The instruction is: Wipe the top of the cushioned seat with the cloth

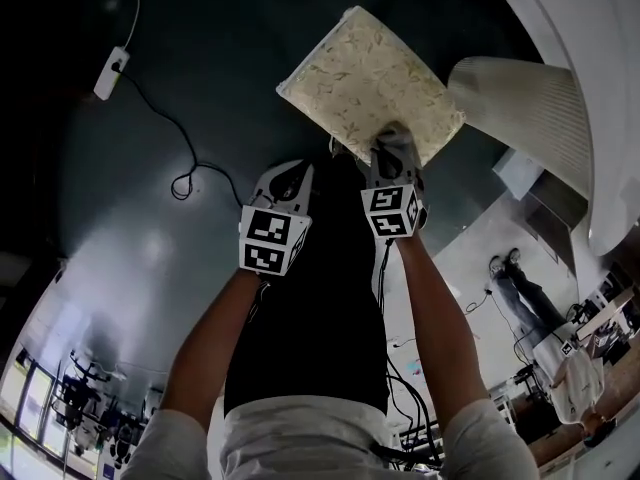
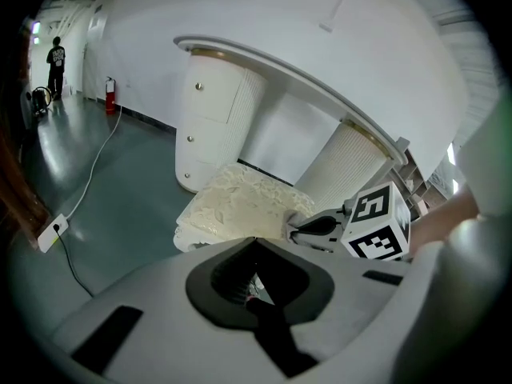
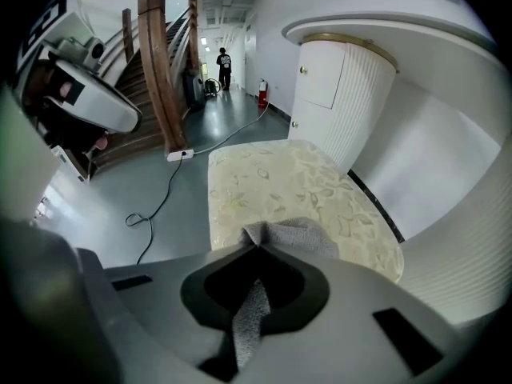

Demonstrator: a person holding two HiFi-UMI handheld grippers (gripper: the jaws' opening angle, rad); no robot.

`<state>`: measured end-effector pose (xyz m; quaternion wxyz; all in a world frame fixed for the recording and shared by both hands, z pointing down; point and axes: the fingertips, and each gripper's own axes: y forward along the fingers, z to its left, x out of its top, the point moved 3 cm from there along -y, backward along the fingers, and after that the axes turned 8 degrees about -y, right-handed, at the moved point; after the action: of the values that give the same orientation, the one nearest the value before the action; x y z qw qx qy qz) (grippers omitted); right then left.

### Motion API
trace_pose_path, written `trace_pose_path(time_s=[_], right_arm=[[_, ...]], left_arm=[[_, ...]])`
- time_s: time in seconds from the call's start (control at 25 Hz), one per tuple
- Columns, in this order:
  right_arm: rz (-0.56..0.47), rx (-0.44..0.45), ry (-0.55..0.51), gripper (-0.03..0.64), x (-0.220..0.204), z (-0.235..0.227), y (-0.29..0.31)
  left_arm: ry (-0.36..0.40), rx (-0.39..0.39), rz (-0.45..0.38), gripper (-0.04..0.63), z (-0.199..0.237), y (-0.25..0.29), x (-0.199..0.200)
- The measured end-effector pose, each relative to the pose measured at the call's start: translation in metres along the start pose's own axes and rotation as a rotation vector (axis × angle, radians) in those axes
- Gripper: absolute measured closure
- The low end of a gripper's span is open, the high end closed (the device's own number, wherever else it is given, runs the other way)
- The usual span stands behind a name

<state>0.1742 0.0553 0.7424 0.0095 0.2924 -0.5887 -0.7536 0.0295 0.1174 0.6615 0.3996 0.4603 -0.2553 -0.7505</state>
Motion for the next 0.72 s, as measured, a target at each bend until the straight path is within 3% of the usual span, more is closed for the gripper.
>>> trace_pose_path(time_s=[0.72], right_arm=[[0.009, -0.033, 0.106, 0.603, 0.016, -0.079, 0.017]], left_arm=[[-0.044, -0.013, 0.050, 0.581, -0.020, 0.051, 0.045]])
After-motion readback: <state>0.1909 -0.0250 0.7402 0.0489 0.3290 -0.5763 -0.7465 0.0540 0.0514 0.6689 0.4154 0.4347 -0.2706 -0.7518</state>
